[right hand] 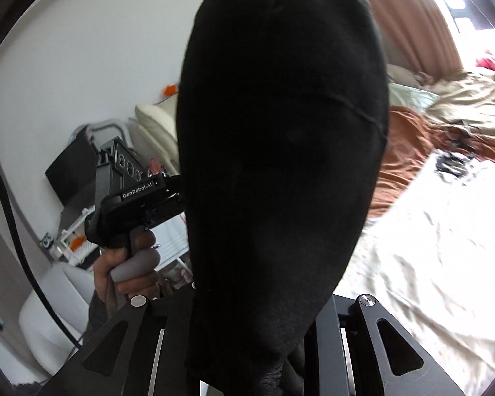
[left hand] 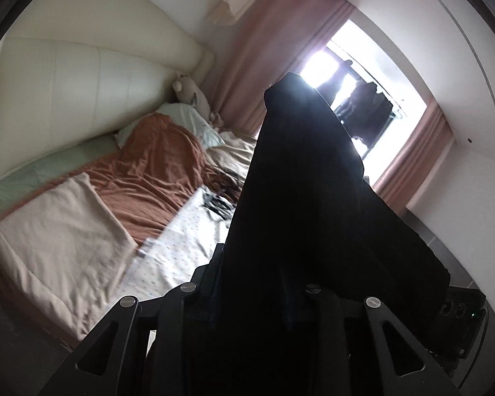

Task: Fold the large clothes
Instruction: 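Carry the folded black shirt with both grippers toward the headboard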

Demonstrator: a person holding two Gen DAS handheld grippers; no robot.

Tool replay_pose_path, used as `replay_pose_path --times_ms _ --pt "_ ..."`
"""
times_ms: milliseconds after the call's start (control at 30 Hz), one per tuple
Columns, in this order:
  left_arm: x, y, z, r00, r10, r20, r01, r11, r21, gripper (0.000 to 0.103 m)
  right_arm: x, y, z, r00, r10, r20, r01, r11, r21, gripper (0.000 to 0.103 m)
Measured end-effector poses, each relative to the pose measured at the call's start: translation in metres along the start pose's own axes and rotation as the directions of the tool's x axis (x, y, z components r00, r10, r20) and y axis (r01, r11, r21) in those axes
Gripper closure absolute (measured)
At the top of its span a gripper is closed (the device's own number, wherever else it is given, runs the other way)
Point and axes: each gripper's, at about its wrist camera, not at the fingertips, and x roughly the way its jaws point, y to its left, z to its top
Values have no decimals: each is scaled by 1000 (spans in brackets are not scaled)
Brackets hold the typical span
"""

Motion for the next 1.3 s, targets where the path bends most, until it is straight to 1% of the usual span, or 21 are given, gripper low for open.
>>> replay_pose_path --times_ms 133,333,533,667,767,867,967,1133,1300 --pt "-19 30 16 998 47 41 -47 999 -1 75 45 -3 15 999 37 -36 -38 999 -30 82" --pt "-38 71 38 986 143 88 -144 990 9 75 120 -8 37 992 91 -87 -95 994 -48 82" --pt "-56 111 51 963 247 106 -247 969 -8 75 189 -16 49 978 141 -153 -149 988 -42 82" --pt "-61 136 59 944 316 98 -315 949 -20 75 227 -33 54 966 185 -181 -189 982 -4 82" --pt "-59 154 62 929 359 90 -357 933 -35 75 255 -53 59 956 218 -199 -216 976 32 82" --pt "-51 170 68 916 394 78 -391 919 -48 75 277 -78 66 947 242 -213 -232 970 72 82" --pt "-37 182 73 907 415 67 -412 909 -58 75 295 -108 75 940 261 -219 -241 964 113 82" --pt "-4 208 84 899 437 26 -434 897 -80 75 324 -178 93 936 270 -227 -230 955 188 82" --pt "49 237 94 886 463 -25 -463 880 -102 76 354 -259 110 935 262 -240 -192 941 280 82"
